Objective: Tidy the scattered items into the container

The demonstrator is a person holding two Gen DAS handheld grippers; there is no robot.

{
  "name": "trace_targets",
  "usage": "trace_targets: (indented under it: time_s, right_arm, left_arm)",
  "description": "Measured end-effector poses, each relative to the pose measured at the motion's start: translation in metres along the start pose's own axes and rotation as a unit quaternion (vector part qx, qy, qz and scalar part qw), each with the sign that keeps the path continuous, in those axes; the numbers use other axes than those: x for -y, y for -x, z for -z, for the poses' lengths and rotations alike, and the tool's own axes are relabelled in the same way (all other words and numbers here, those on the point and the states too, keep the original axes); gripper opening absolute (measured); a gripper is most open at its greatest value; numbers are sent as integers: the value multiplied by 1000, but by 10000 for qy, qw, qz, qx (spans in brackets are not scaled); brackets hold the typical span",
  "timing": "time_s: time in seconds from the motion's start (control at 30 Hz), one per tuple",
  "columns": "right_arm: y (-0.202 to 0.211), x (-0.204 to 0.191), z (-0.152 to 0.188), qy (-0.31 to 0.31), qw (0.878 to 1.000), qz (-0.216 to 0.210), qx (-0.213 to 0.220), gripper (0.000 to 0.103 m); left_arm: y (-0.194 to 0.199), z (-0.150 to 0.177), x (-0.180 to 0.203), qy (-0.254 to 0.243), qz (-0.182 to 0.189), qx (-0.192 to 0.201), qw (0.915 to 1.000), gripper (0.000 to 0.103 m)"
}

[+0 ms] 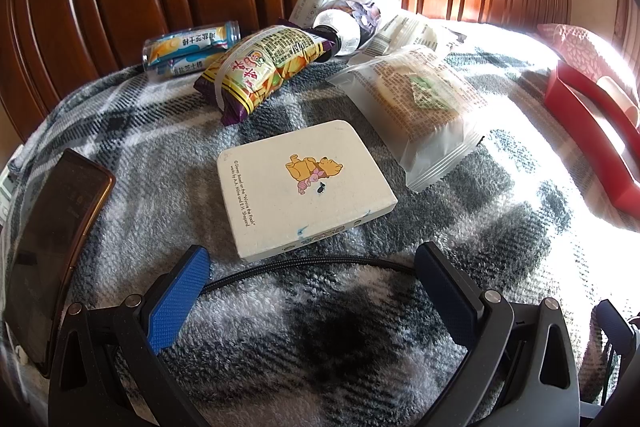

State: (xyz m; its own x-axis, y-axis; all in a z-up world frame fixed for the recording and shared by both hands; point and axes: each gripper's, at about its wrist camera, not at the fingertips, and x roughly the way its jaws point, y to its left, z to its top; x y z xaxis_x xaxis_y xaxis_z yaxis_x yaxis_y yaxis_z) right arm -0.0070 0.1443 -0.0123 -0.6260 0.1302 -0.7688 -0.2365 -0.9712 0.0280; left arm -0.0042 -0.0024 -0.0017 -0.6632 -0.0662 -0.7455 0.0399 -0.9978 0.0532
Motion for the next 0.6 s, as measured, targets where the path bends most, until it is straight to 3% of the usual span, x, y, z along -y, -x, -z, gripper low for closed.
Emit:
trace_targets:
  time_s: [0.6]
  right_arm:
    - [1,-1,-2,0,10000,1,-3,103]
  left_arm:
    - [4,4,1,23,10,40,10000,103]
